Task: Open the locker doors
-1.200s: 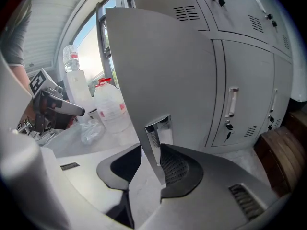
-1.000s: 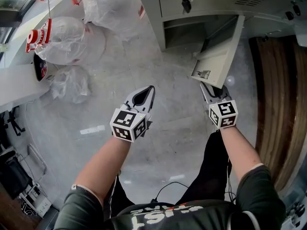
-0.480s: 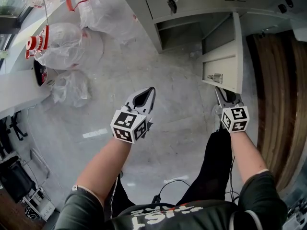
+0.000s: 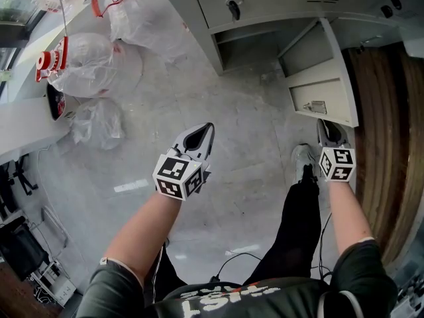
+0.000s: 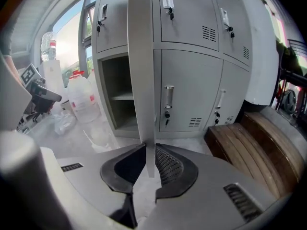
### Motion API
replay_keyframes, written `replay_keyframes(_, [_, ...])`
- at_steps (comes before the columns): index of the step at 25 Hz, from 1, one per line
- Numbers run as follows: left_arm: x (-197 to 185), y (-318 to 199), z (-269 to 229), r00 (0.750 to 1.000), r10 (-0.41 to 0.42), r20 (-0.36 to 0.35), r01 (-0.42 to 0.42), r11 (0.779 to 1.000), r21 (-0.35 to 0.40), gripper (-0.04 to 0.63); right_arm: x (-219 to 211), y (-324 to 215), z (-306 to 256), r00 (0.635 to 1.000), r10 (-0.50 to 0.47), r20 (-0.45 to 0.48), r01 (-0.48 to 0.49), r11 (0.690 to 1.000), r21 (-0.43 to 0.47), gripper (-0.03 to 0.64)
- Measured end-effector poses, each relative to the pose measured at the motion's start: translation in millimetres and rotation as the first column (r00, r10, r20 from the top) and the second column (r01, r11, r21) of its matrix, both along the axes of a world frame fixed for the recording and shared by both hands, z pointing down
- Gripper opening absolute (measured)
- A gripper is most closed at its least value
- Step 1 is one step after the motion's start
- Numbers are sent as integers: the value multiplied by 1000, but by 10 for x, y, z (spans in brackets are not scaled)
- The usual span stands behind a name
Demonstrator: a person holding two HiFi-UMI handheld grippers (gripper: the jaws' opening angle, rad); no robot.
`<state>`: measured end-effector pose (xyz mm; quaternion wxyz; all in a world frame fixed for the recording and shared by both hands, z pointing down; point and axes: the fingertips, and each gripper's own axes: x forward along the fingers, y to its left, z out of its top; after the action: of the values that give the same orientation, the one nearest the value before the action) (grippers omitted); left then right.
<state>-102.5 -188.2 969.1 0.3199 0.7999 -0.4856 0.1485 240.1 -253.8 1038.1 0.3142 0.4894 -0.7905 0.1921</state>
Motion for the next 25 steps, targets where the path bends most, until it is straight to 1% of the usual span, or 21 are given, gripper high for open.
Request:
replay_keyframes(9, [14,18,-17,1000,-3,1,3,1000,4,-3,413,-214,-32,995,84,-52,-82,996,36,64])
replay_keyframes(14, [28,30,-10,1000,-3,0,3,1000,2,-3,635,-368,-26,988,137,-71,-133,990,52,61])
replay_keyframes(18, [-4,41,-17,1000,-4,4,4,1000,1,-3,731,-445,-30,984,158,-86,-154,986,58,61])
replay_keyframes(22, [-29,36,-36,1000,-4,4,4,1000,3,-3,718,-435,-40,983,174,-67,-170,984,55,63])
replay_keyframes(25, [-30,45,-45,1000,-5,1,5,1000,1,-3,738,-358,39,977,208,-38,-208,978,25,63])
